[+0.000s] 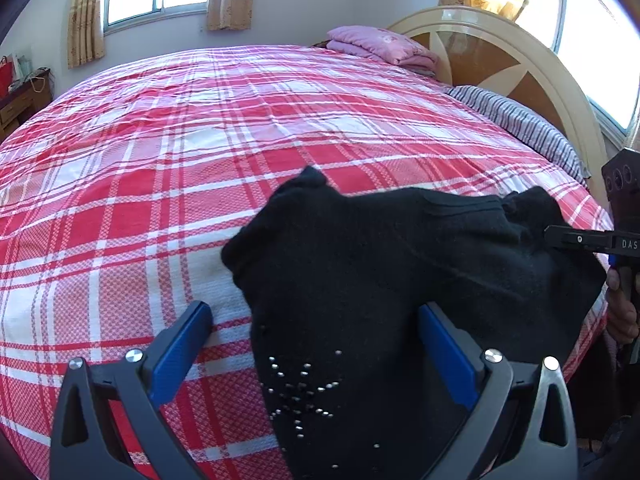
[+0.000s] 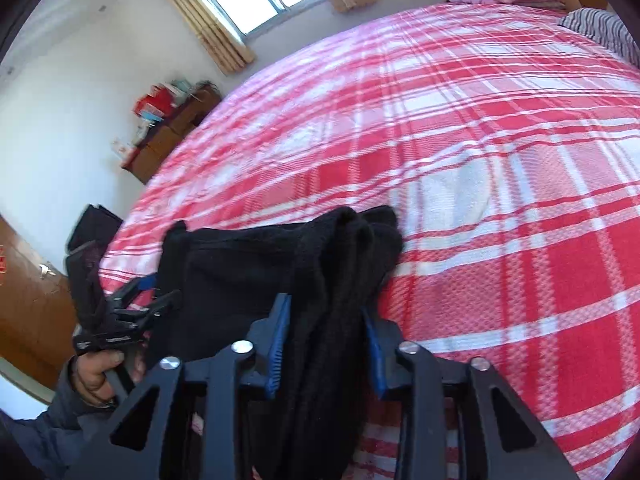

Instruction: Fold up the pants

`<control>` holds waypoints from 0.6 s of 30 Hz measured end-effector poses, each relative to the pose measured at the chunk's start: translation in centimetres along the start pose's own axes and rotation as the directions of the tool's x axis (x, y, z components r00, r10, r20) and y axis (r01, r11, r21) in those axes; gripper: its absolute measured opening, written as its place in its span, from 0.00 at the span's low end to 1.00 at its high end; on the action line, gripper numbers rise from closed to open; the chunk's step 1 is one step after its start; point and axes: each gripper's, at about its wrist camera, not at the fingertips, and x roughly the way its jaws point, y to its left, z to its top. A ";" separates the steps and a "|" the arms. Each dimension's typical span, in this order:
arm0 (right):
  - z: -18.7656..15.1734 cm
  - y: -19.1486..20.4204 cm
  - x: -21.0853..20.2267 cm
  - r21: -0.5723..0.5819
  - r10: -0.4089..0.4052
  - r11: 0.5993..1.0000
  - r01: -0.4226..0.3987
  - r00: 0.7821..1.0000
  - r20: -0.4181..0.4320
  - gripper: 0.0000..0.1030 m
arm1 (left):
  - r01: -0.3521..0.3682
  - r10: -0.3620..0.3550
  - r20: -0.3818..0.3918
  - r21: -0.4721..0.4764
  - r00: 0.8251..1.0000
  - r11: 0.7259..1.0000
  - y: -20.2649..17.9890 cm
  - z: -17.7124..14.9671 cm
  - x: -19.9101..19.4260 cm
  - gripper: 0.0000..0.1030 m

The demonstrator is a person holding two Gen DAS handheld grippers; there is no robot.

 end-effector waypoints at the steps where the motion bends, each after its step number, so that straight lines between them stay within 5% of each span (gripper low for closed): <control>1: -0.1 0.1 -0.1 -0.006 0.007 1.000 -0.007 1.000 0.004 0.31 | 0.010 -0.010 0.000 0.000 1.000 1.000 0.1 -0.1 -0.1 0.99; 8: -0.2 0.1 0.0 0.001 0.024 1.000 -0.024 1.000 0.010 0.28 | 0.065 -0.065 0.013 0.004 0.998 0.998 0.0 -0.4 -0.6 0.74; 18: -0.5 -0.2 0.5 0.007 -0.004 1.000 0.004 1.000 -0.006 0.27 | 0.094 -0.094 0.001 -0.018 0.996 0.995 0.4 -0.5 -1.1 0.67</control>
